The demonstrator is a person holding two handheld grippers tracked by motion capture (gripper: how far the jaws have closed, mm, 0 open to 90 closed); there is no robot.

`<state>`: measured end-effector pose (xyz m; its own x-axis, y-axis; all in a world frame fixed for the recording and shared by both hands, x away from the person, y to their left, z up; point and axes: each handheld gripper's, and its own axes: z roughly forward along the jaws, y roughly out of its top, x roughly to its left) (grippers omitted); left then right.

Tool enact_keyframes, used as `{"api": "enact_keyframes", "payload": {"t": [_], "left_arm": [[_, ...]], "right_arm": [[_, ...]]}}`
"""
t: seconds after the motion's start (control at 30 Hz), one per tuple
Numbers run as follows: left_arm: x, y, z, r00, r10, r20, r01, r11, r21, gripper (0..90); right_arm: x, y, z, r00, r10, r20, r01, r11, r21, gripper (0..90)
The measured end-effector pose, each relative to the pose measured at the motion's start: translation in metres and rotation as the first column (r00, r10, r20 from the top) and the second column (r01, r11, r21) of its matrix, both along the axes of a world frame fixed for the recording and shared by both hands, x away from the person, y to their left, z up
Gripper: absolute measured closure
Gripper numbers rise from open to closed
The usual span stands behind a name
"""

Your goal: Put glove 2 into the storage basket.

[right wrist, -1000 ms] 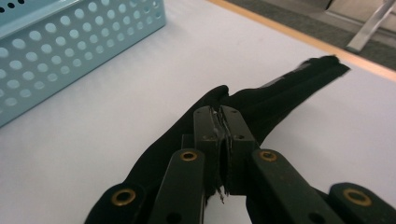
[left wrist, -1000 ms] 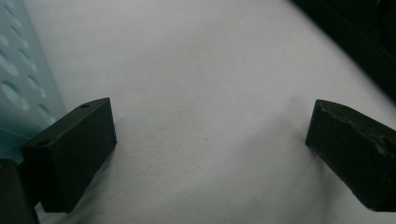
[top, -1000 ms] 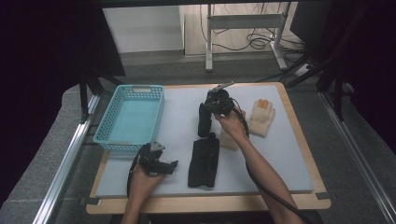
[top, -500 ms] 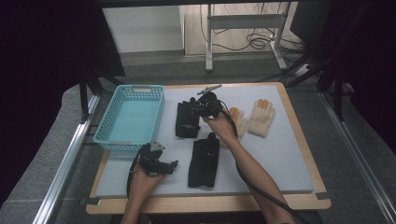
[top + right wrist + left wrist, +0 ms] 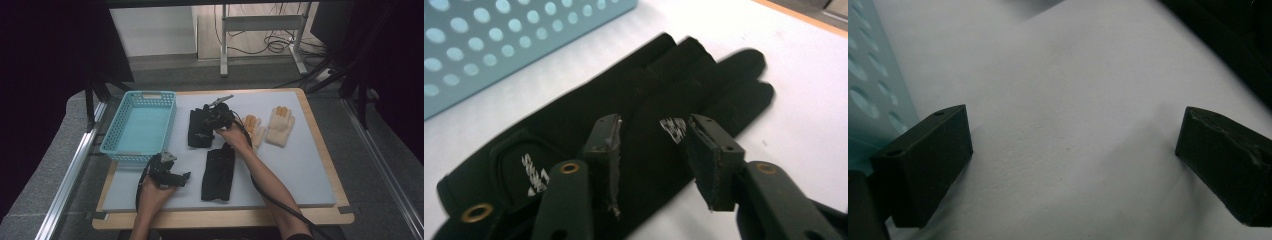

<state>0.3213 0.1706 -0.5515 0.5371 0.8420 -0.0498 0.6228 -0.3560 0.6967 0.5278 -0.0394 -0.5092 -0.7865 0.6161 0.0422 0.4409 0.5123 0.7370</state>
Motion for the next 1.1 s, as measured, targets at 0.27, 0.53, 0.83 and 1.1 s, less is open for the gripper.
{"api": "enact_keyframes", "payload": {"t": [0.27, 0.53, 0.83, 1.1], "left_arm": [[0.0, 0.0, 0.0, 1.0, 0.0, 0.0, 0.0, 1.0, -0.001, 2.1], [0.0, 0.0, 0.0, 1.0, -0.001, -0.001, 0.001, 1.0, 0.0, 2.0], [0.0, 0.0, 0.0, 1.0, 0.0, 0.0, 0.0, 1.0, 0.0, 2.0], [0.0, 0.0, 0.0, 1.0, 0.0, -0.001, 0.0, 1.0, -0.001, 2.1]], "right_arm": [[0.012, 0.025, -0.016, 0.9992, 0.037, -0.013, -0.038, 0.997, -0.07, 45.3], [0.016, 0.024, -0.021, 0.9979, -0.004, -0.064, 0.003, 1.0, -0.024, 75.4], [0.01, 0.026, -0.015, 0.9984, -0.032, -0.046, 0.03, 0.999, -0.038, 87.8], [0.002, 0.017, 0.011, 0.9989, -0.03, -0.035, 0.031, 0.999, 0.038, 88.0]]}}
